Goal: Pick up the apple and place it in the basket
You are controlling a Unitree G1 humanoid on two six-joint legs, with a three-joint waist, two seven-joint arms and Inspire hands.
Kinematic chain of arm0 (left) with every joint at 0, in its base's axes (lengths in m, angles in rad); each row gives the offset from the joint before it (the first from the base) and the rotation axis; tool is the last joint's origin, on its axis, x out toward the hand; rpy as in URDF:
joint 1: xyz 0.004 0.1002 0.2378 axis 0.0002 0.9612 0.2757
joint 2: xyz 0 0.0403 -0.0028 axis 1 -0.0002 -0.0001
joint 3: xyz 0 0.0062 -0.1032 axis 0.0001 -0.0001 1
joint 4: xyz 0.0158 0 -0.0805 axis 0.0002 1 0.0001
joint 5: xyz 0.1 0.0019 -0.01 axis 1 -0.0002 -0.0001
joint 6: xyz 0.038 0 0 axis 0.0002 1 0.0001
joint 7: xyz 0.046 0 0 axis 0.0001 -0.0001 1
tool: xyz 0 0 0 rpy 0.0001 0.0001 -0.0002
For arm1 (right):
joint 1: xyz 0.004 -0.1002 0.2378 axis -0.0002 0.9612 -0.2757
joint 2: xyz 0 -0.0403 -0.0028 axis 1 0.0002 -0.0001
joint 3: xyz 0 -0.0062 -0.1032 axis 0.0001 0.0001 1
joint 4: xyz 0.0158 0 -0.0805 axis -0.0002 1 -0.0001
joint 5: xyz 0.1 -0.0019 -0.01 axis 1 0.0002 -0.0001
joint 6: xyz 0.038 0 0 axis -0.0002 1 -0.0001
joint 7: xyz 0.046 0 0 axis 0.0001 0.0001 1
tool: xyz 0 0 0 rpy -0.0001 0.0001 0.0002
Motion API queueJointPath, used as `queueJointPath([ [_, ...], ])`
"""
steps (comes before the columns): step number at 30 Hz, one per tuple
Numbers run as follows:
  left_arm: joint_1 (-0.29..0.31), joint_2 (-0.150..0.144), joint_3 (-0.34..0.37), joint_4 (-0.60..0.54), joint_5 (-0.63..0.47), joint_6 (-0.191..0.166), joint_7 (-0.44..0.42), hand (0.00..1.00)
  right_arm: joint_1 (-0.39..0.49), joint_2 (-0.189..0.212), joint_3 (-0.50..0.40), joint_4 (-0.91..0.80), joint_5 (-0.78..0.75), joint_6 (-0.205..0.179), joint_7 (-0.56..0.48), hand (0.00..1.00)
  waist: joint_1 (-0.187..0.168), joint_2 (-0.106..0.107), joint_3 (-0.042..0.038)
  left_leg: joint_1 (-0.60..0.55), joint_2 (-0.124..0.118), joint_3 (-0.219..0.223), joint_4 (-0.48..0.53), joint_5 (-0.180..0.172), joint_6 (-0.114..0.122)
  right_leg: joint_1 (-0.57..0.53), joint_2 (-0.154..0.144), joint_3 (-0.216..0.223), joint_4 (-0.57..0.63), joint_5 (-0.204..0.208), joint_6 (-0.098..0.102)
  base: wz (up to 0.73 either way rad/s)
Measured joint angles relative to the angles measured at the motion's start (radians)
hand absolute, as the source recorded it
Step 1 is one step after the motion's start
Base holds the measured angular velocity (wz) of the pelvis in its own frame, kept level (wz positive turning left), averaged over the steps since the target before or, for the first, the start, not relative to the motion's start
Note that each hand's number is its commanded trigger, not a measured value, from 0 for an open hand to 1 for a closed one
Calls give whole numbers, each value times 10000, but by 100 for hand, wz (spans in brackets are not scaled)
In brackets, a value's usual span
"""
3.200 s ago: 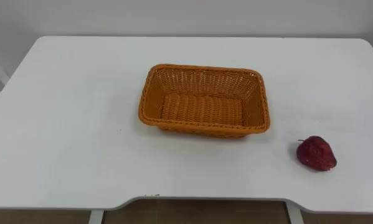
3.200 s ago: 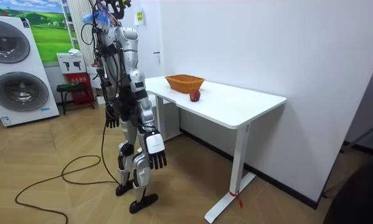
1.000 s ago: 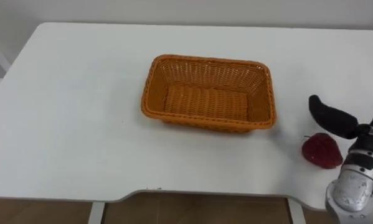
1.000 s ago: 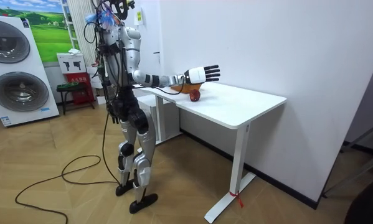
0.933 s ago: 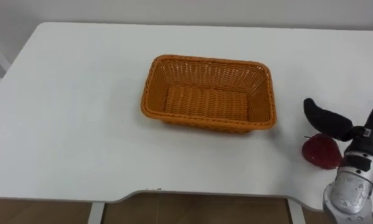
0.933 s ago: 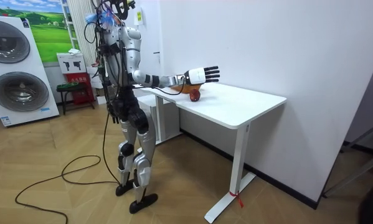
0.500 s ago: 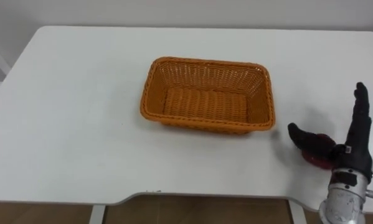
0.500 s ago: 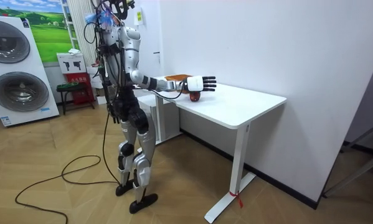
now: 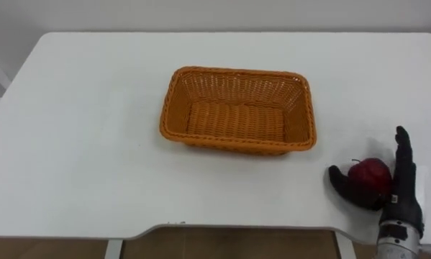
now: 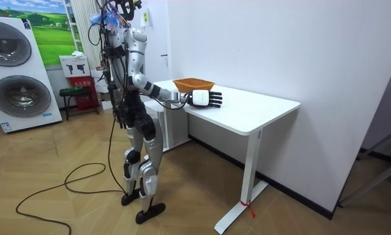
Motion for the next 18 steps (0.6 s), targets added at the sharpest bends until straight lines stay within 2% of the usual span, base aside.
queueJointPath([
  [2, 46, 2, -8, 34, -143, -2, 22, 0, -79, 48, -8, 515, -140, -275, -38, 100, -61, -56, 11, 115, -2, -17, -1, -1, 0, 158, 4, 0, -20, 8, 2, 4],
  [8, 266, 2, 8, 133, -161, -21, 111, 0, -170, 24, -445, 1120, -980, -604, -220, 100, -212, -117, 12, 202, 9, -58, -23, -9, -1, 324, 13, -50, -34, 24, 10, 2],
  [16, 325, 2, -2, 142, -161, -68, 135, 0, -305, -20, -802, 1336, -1492, -598, -715, 100, -196, -17, -43, 189, 41, -162, 25, -33, -52, 362, 95, -130, -165, 85, -29, 2],
  [18, 313, 2, -1, 175, -165, -115, 171, 0, -382, -23, -803, 1339, -1500, -574, -811, 100, -186, 7, -35, 188, 39, -131, 7, -29, -69, 350, 114, -120, -167, 88, -34, -2],
])
